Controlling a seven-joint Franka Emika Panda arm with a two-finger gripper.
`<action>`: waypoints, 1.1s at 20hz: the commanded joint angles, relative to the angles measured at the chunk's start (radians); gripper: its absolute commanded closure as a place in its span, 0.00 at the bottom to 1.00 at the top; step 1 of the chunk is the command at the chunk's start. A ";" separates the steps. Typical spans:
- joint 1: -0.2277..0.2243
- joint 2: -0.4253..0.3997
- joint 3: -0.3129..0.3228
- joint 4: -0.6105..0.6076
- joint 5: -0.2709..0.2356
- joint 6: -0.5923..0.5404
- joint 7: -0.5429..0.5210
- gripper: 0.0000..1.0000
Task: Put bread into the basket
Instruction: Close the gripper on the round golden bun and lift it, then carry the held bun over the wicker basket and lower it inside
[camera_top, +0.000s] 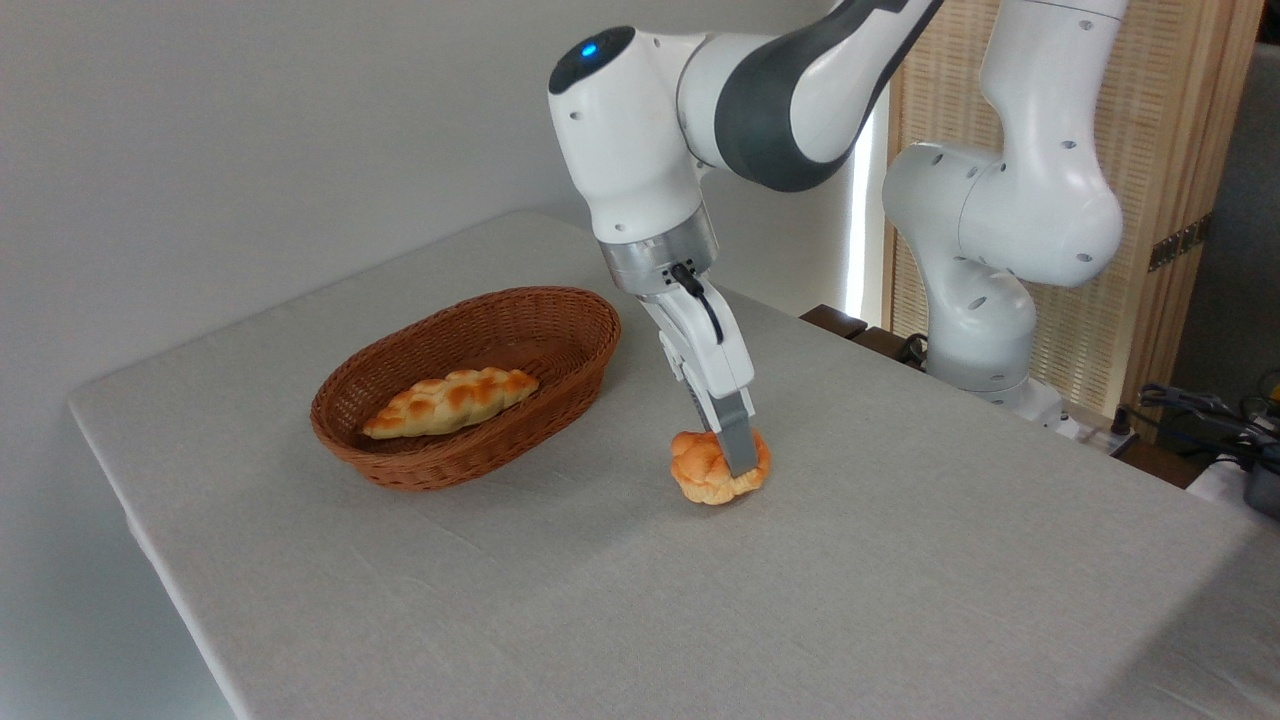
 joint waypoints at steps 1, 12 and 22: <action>-0.013 0.037 0.014 0.113 0.004 -0.058 0.014 0.76; -0.014 0.123 -0.166 0.448 -0.335 -0.221 -0.231 0.68; -0.016 0.305 -0.455 0.437 -0.323 -0.011 -0.542 0.07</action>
